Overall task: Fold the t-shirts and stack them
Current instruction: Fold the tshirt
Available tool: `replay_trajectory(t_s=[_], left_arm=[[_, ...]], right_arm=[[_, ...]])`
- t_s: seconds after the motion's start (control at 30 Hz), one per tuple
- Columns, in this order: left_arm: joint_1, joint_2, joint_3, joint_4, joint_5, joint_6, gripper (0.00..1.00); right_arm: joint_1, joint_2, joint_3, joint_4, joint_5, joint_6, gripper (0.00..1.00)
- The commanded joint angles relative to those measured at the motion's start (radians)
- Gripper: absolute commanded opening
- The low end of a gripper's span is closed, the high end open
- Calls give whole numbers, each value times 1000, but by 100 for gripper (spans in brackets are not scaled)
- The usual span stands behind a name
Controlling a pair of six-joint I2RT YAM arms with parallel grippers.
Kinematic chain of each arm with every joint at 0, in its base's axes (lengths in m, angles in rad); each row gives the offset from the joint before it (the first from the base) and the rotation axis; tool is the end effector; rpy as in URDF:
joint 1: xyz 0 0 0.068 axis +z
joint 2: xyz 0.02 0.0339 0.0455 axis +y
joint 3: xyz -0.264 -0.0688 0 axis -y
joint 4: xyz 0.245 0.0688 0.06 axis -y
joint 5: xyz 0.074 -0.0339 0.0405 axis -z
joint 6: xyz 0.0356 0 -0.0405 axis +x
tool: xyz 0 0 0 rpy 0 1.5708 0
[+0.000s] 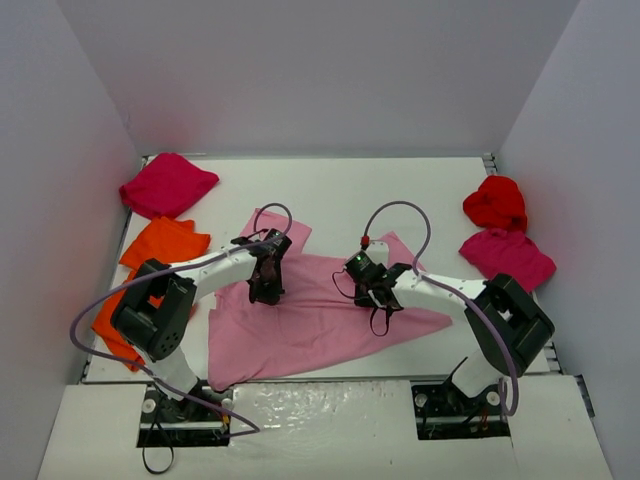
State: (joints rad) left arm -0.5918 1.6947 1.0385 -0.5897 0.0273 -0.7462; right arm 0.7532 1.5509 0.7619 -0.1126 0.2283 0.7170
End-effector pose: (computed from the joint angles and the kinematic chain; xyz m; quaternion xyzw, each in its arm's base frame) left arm 0.2637 -0.1784 0.1697 -0.0739 0.9840 -0.1109 0.1185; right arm 0.2224 0.1975 0.1606 0.0204 0.9389 0.1390 0.3142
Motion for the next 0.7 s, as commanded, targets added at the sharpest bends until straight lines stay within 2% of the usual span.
replay_trajectory(t_s=[0.0, 0.13, 0.23, 0.3, 0.37, 0.4, 0.43, 0.53, 0.57, 0.6, 0.67], left_arm=[[-8, -150, 6, -18, -146, -9, 0], [-7, -253, 35, -19, -235, 11, 0], [-8, -325, 43, -5, -264, 29, 0], [-6, -366, 41, 2, -290, 43, 0], [-6, -393, 37, -6, -310, 49, 0], [-2, -397, 41, -26, -327, 43, 0], [13, -386, 48, -54, -338, 34, 0], [61, -335, 73, -129, -301, 21, 0], [72, -315, 76, -131, -300, 23, 0], [82, -296, 79, -132, -300, 25, 0], [112, -249, 91, -135, -302, 31, 0]], right_arm=[[5, 34, 120, -111, 125, -41, 0], [3, 77, 232, -104, 212, -91, 24], [1, 83, 296, -95, 243, -121, 54], [0, 78, 338, -88, 273, -145, 68], [-9, 79, 368, -89, 293, -166, 72], [-17, 85, 390, -90, 299, -179, 70], [-30, 90, 397, -88, 303, -188, 61], [-115, 112, 404, -87, 293, -209, 14], [-142, 120, 405, -87, 286, -215, 6], [-168, 128, 406, -86, 281, -221, 0], [-220, 150, 412, -83, 267, -234, 0]])
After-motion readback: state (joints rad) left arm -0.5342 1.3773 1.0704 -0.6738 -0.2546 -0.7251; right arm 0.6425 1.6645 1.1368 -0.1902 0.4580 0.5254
